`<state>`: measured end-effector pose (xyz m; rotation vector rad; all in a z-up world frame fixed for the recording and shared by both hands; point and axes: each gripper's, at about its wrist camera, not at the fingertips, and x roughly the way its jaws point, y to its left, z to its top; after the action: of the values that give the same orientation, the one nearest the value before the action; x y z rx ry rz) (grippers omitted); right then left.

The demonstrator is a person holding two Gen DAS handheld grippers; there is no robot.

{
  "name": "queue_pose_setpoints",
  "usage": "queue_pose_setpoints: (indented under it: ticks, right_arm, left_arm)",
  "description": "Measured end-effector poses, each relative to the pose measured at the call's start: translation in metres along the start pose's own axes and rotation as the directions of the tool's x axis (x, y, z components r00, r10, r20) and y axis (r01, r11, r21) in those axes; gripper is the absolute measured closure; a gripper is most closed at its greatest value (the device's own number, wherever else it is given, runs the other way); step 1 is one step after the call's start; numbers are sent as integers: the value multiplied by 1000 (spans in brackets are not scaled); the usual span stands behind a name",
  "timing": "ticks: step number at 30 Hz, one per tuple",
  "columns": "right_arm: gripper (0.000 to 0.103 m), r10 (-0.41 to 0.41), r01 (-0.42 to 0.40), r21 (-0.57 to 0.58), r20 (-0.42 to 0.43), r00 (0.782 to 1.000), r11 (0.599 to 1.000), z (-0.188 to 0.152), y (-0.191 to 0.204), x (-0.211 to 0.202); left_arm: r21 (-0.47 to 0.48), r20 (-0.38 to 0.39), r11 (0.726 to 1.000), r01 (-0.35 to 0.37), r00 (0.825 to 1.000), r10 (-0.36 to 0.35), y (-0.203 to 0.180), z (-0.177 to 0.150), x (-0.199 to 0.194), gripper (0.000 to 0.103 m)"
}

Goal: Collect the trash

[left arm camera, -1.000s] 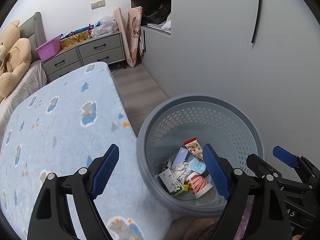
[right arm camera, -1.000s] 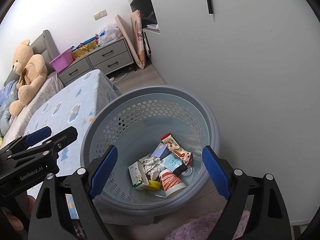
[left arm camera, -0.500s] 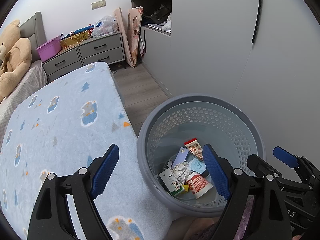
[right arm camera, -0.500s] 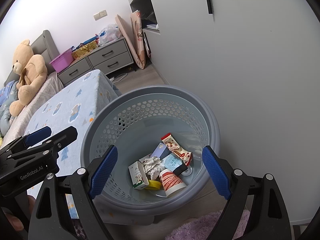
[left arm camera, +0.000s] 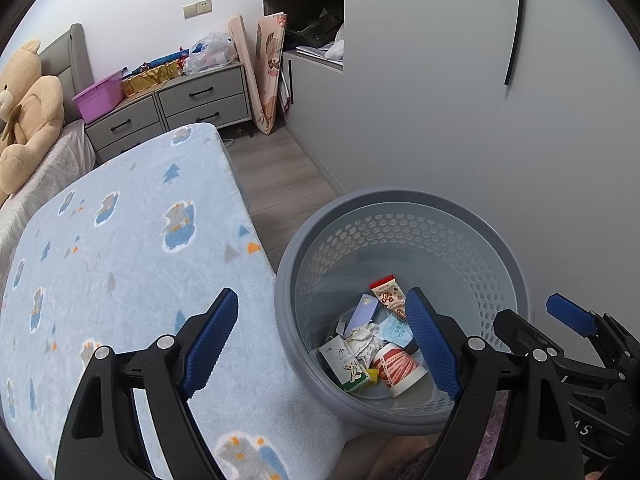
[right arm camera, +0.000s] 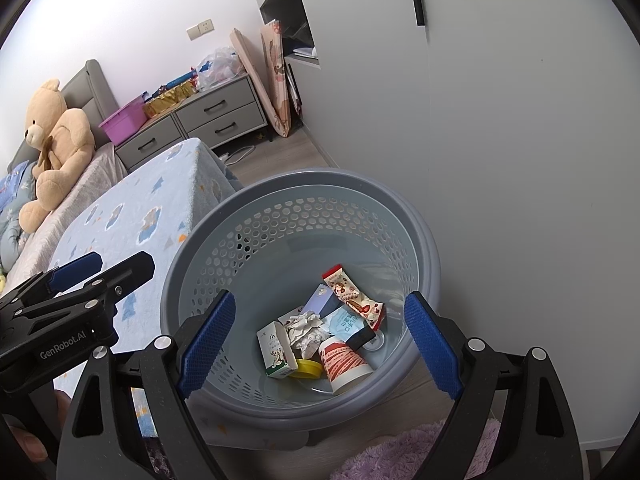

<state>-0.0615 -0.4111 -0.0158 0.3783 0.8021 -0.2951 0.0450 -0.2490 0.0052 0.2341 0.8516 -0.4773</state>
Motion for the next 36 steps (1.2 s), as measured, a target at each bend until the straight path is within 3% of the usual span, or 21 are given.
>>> queue_pose_setpoints:
  ticks: [36]
  right_arm:
    - [18, -2, 2, 2, 0, 1000, 1000, 1, 3, -1]
  left_arm:
    - [-5, -10, 999, -34, 999, 34, -3, -3, 8, 21]
